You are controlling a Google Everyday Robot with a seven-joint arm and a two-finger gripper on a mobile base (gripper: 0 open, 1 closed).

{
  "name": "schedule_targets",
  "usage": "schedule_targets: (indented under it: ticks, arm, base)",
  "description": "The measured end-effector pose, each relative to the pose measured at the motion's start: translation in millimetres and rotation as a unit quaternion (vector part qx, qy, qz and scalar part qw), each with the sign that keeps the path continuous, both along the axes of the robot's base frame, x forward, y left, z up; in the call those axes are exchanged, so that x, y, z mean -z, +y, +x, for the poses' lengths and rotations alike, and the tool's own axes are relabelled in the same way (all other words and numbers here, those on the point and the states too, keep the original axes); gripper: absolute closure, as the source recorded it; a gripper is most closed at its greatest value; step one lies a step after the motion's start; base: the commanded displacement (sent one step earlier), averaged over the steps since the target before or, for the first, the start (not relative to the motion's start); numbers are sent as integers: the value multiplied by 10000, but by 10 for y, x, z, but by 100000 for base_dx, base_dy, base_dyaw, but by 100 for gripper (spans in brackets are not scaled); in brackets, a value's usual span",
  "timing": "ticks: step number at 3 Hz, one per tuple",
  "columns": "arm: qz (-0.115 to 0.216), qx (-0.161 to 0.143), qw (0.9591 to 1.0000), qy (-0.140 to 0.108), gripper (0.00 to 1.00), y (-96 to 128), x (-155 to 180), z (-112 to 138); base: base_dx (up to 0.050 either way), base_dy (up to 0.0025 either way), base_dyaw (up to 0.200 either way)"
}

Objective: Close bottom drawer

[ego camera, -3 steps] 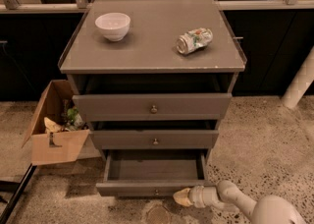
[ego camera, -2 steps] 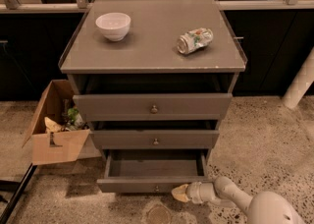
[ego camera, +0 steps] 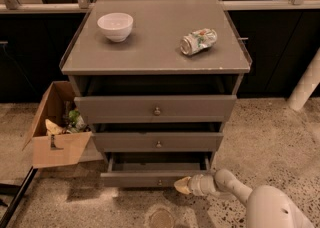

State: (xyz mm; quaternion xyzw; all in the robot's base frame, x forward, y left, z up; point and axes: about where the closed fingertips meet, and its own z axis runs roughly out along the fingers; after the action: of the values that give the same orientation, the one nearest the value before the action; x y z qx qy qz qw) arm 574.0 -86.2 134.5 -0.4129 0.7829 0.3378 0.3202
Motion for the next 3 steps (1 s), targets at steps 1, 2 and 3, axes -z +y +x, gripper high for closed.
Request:
schedule_targets:
  ticks: [1,2,3]
  arm:
    - [-393,323,9987,-48,100,-192,-69,222]
    - [-516,517,9973,-122,100,-241,-46,325]
    - [-484,471,9977,-106,100,-212,-45,301]
  base:
    - [0,0,0]
    - [0,0,0]
    - [0,0,0]
